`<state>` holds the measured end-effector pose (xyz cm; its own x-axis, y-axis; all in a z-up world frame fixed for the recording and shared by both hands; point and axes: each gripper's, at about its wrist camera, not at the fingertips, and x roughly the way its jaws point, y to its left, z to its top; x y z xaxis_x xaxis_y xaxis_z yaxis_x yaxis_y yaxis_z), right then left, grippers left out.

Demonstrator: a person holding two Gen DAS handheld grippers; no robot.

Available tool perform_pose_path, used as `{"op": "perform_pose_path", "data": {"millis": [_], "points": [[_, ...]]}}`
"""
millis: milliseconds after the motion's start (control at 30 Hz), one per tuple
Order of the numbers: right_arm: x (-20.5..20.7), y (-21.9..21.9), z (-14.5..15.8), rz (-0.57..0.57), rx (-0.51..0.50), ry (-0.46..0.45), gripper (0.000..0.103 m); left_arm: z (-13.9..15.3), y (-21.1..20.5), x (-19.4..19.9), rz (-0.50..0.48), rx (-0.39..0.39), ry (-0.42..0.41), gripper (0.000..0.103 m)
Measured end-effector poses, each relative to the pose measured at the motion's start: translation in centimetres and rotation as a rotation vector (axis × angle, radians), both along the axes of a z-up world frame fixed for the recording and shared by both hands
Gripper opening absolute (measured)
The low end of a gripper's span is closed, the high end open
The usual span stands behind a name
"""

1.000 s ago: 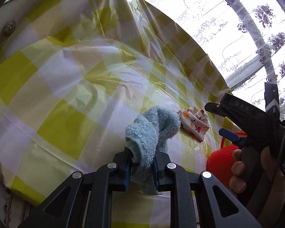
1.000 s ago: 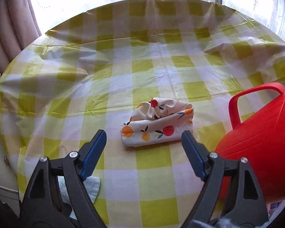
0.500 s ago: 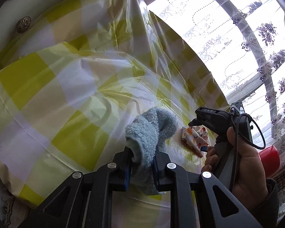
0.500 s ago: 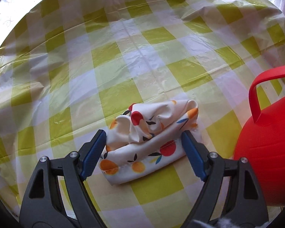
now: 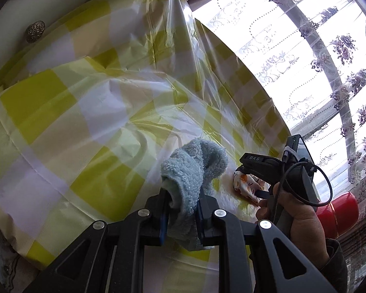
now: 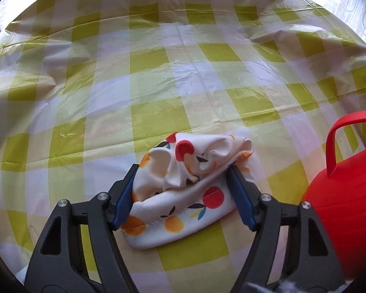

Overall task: Organize soft objects
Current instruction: 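Grasp the floral cloth with the right tool, then carry the blue towel and floral cloth into the box and open both tools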

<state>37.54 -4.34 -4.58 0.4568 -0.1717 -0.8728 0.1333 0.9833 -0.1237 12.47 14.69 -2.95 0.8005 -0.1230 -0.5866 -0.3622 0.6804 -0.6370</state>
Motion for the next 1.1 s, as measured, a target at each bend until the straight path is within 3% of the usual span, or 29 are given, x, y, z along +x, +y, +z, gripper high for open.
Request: {"op": "perform_pose_path", "data": {"millis": [100,267,400,733,1100], "points": [[-1.1,0.3,0.3,0.074,-0.002,-0.009,0.043,0.0,0.1,-0.3,0.011,-0.001,-0.004,0.019],[-3.8,0.7,0.4,0.198,-0.001,-0.051,0.028,0.1,0.0,-0.5,0.014,0.002,-0.010,0.019],[-6.0,0.0,1.2,0.306,0.079,-0.109,0.020,0.3,-0.2,-0.7,0.010,0.009,-0.023,0.019],[-10.9,-0.8,2.7,0.451,0.113,-0.135,0.018,0.5,-0.2,-1.3,-0.004,-0.017,-0.052,0.019],[-16.9,-2.8,5.0,0.515,0.120,-0.157,0.018,1.4,-1.7,-3.4,-0.049,-0.041,-0.072,0.019]]}}
